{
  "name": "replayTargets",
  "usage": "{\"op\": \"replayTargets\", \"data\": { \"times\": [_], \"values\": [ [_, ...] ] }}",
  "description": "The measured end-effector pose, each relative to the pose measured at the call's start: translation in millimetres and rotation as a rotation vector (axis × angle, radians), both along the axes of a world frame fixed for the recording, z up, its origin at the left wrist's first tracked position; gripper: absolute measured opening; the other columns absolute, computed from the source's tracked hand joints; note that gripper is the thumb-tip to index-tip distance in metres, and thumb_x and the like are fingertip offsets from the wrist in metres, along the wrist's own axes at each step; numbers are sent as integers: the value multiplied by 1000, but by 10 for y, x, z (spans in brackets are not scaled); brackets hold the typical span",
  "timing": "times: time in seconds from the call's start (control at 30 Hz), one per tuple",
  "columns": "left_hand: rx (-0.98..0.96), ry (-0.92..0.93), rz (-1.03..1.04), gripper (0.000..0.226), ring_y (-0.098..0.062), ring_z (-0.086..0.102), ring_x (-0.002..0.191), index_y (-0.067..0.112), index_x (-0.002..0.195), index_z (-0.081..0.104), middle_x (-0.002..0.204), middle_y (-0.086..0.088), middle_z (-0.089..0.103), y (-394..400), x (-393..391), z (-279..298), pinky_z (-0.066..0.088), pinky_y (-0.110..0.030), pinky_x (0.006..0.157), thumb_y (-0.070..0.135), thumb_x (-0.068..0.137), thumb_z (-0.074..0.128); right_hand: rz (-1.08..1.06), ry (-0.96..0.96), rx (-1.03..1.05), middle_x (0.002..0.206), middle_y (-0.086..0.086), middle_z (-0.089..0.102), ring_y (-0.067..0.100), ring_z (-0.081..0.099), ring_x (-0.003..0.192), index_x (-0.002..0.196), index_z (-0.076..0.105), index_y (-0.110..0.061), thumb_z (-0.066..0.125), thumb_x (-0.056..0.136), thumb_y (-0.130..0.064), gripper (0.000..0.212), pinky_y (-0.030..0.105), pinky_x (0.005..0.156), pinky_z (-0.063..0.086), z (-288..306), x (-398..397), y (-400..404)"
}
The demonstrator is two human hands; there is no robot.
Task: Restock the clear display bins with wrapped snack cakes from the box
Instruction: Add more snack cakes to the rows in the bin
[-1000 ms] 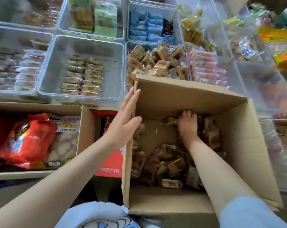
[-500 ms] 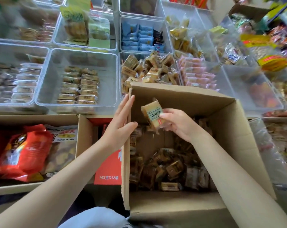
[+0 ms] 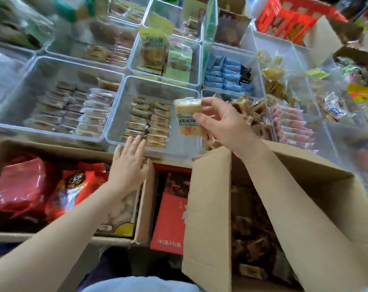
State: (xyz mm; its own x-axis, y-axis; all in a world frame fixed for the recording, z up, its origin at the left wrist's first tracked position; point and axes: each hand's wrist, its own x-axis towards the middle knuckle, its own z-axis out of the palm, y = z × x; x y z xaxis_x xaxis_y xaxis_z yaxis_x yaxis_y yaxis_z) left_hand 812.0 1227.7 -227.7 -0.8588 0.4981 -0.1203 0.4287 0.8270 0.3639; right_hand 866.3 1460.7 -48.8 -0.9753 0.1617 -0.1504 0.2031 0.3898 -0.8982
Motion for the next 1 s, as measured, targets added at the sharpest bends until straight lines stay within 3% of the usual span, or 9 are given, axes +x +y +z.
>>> {"op": "replayTargets", "data": {
  "times": [0.13,0.2,0.27,0.37,0.47,0.57,0.7,0.87,1.0],
  "values": [
    [-189,-9,-110,88,-19,-15,155,23,161,-9,169,3,-10,-304,-217,-190,-5,-49,124,44,96,46,202,-147,980,115,3,63,25,58,110,116,59,-22,56,98,-23,18,39,89,44,-454,-712,-361],
    [-202,-18,-145,89,-18,-19,154,22,160,-13,168,3,-16,-342,-256,-218,-8,-49,124,49,97,44,306,-356,1244,123,8,61,31,55,119,119,60,-18,49,98,-14,24,41,91,42,-759,-941,-483],
    [-187,-45,-148,90,-19,-23,152,21,160,-15,167,3,-19,-342,-254,-218,-11,-49,123,50,96,42,406,-547,1336,128,9,61,32,57,121,123,62,-12,49,96,-6,31,40,91,46,-1088,-1064,-558],
    [-178,-85,-129,93,-19,-28,151,20,159,-18,165,2,-25,-327,-231,-222,-12,-50,123,53,94,41,470,-707,1246,130,9,61,31,59,120,126,62,-9,48,97,-3,32,39,90,49,-1493,-1144,-540],
    [-162,-120,-123,95,-20,-30,150,20,159,-18,165,1,-26,-322,-224,-220,-11,-51,123,56,93,41,497,-829,1079,130,8,63,29,61,116,129,64,-9,50,101,-14,32,33,93,51,-1686,-1204,-477],
    [-153,-135,-130,95,-20,-32,148,20,158,-20,164,1,-28,-325,-232,-231,-11,-51,123,57,94,40,454,-858,966,120,6,70,28,63,108,120,71,-9,55,101,-32,34,31,94,50,-1824,-1211,-373],
    [-156,-155,-148,95,-19,-33,148,20,158,-20,163,1,-30,-348,-241,-211,-9,-51,124,57,94,40,376,-862,855,120,5,70,26,62,111,118,73,-11,59,99,-37,35,29,95,46,-1959,-1187,-321],
    [-140,-175,-151,93,-18,-27,151,22,160,-13,166,2,-24,-330,-266,-137,-6,-49,125,55,94,43,352,-758,742,116,2,67,22,59,100,120,70,-9,54,100,-38,39,30,88,48,-1677,-1137,-276],
    [-104,-255,-36,86,-22,-17,154,16,162,4,169,-3,-11,-167,-238,18,0,-47,125,53,97,47,179,-359,631,105,0,70,18,62,97,108,74,-15,53,100,-34,30,35,87,51,-795,-816,-222]
  ]
}}
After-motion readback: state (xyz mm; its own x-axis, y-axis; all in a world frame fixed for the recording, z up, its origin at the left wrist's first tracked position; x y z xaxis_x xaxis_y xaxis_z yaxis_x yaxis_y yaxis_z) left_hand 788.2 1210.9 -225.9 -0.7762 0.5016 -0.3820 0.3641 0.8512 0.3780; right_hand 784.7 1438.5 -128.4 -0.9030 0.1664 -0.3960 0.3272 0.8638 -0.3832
